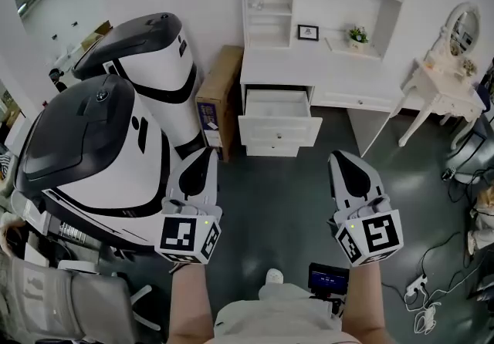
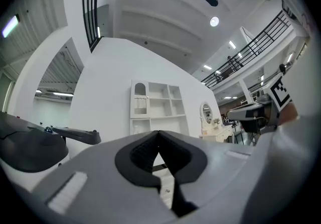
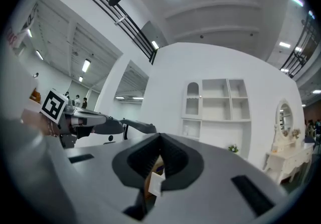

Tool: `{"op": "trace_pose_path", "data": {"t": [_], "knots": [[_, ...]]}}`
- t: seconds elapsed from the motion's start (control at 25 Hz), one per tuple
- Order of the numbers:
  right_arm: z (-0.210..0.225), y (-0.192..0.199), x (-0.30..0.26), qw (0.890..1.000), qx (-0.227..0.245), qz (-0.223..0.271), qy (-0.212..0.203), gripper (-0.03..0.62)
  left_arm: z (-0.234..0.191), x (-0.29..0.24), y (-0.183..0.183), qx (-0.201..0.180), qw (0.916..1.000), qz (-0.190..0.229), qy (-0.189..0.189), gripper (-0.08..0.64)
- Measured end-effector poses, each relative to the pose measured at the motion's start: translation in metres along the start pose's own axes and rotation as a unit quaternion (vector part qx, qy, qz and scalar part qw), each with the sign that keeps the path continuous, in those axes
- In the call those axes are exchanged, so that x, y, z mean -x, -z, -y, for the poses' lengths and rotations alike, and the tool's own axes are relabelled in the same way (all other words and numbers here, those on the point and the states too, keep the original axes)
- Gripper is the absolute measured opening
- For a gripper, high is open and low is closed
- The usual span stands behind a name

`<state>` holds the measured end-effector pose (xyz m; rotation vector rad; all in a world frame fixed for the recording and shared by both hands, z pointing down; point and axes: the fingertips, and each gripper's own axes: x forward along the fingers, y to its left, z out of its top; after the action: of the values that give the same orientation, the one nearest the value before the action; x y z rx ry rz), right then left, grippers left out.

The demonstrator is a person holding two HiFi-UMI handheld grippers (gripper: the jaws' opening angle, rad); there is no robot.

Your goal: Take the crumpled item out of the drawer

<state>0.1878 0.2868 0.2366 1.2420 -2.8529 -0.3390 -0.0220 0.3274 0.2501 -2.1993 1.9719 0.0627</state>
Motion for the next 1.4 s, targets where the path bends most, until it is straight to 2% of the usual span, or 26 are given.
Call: {"op": "trace_pose_path", "data": {"t": [0.2, 0.48, 0.76, 1.04, 1.4], "knots": [[0.035, 0.010, -0.032, 1.000, -0.001, 0.004, -0.011, 0.005, 0.003, -0.040, 0.007, -0.004, 0.9999, 0.001, -0.010, 0.008], [0.056, 0.028, -0.067, 1.000, -0.005, -0.001, -0.028, 0.006, -0.005, -0.079, 0.023, 0.004, 0.9998, -0.008, -0.021, 0.006], [0.083, 0.045, -0.098, 1.000, -0.020, -0.007, -0.018, 0.006, -0.021, -0.124, 0.036, 0.004, 0.9998, -0.010, -0.017, 0.006], [0.110, 0.068, -0.159, 0.999, -0.018, -0.027, -0.005, 0.006, -0.058, -0.191, 0.059, 0.014, 0.9997, -0.014, -0.013, 0.008], [0.141, 0.085, -0.271, 0.999, -0.023, -0.043, 0.012, 0.006, -0.122, -0.296, 0.085, 0.024, 0.9995, -0.020, 0.007, 0.007]]}}
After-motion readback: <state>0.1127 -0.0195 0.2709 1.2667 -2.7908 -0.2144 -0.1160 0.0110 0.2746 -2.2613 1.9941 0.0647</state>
